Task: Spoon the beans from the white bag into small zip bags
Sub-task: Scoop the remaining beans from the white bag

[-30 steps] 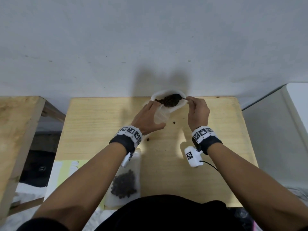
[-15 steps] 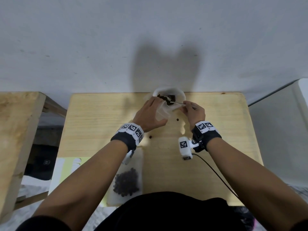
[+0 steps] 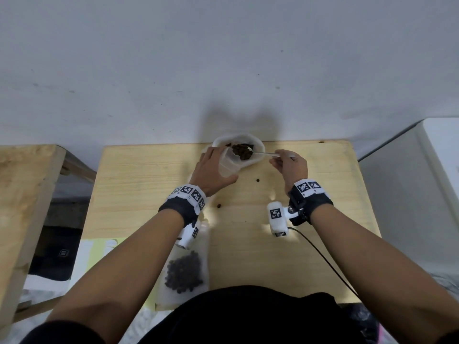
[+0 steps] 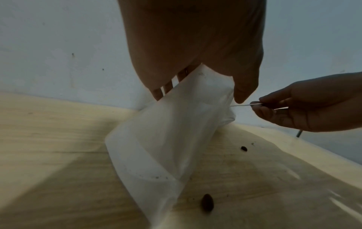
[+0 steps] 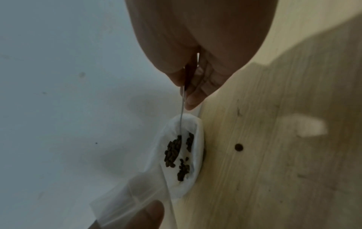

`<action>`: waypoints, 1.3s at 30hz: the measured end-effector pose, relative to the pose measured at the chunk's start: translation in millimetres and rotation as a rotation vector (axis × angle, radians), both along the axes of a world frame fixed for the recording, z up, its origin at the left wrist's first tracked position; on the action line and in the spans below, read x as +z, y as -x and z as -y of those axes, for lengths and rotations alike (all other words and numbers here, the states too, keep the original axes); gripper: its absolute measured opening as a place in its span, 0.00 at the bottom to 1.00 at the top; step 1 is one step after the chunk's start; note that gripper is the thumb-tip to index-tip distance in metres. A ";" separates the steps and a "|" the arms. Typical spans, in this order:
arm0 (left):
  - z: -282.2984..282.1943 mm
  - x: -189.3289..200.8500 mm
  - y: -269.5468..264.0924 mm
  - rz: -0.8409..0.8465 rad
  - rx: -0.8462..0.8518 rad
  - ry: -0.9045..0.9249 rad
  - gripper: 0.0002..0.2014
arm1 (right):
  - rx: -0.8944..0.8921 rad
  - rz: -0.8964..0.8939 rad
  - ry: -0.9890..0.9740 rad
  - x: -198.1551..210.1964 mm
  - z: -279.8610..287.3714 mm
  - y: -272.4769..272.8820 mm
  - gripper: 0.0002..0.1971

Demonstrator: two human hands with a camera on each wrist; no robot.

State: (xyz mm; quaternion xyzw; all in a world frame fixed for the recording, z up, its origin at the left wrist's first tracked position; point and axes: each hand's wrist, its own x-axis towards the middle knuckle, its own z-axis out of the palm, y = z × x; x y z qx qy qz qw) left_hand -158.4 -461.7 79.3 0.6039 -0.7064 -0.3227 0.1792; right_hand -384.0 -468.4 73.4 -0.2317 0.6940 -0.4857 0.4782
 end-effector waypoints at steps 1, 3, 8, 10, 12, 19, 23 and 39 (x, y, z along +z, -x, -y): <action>-0.1 0.9 -0.2 -0.001 0.009 -0.006 0.42 | -0.005 -0.005 0.021 4.6 -0.4 0.0 0.10; -0.1 2.9 -0.3 -0.001 0.020 -0.019 0.43 | 0.003 -0.035 0.059 15.9 -0.9 -0.3 0.10; 3.1 5.7 2.3 -0.013 0.077 -0.068 0.45 | 0.054 -0.100 0.159 46.6 -2.5 -3.0 0.11; 4.2 7.4 4.3 -0.028 0.106 -0.083 0.46 | 0.091 -0.142 0.199 55.5 -2.6 -5.6 0.11; 4.5 9.3 6.4 -0.045 0.130 -0.089 0.46 | 0.151 -0.245 0.237 63.3 -3.0 -9.8 0.11; 6.3 11.4 8.7 -0.050 0.159 -0.086 0.46 | 0.382 -0.469 0.467 74.5 -10.7 -27.2 0.08; 3.3 9.4 5.9 -0.021 0.152 -0.099 0.45 | 0.297 -0.497 0.502 70.5 -5.9 -18.3 0.08; -2.7 -4.0 3.1 -0.006 0.014 -0.078 0.42 | 0.300 -0.620 0.025 15.2 20.2 -7.5 0.13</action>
